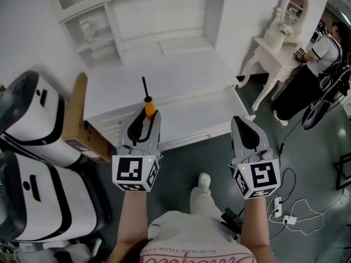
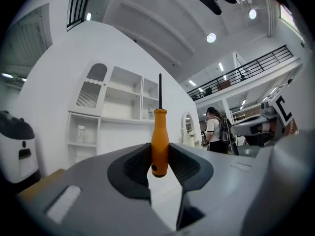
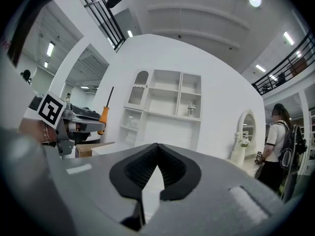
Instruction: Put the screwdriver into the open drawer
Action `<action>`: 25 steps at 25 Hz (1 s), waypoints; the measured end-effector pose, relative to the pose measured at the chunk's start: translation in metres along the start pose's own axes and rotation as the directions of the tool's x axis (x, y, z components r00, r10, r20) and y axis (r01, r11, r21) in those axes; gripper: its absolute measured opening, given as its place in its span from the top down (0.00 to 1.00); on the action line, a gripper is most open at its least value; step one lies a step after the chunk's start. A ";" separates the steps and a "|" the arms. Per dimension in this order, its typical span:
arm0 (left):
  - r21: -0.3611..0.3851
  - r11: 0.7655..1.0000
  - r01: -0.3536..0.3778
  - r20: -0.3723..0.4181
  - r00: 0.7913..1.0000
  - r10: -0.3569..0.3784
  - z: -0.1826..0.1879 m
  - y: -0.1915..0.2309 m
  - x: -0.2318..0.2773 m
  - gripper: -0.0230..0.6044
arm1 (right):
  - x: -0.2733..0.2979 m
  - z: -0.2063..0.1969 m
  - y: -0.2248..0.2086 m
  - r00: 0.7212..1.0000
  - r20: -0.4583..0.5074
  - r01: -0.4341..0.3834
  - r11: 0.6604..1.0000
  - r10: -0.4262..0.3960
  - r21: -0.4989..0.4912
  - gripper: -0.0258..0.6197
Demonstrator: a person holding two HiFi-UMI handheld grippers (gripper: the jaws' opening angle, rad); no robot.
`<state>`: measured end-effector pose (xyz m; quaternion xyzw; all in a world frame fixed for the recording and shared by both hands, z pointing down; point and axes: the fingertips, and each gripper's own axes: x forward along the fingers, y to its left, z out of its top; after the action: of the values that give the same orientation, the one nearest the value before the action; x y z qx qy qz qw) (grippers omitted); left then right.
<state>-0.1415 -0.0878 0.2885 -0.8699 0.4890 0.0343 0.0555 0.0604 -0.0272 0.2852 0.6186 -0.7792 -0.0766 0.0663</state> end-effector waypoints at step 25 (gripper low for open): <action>0.046 0.971 -0.235 -0.085 0.967 0.238 -0.027 -0.008 0.164 0.76 | 0.166 -0.039 -0.135 0.965 -0.003 -0.264 0.964 0.264 0.044 0.96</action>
<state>-0.0495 -0.2265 0.2972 -0.8048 0.5918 -0.0074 0.0445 0.1594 -0.2201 0.2973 0.5110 -0.8557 -0.0473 0.0660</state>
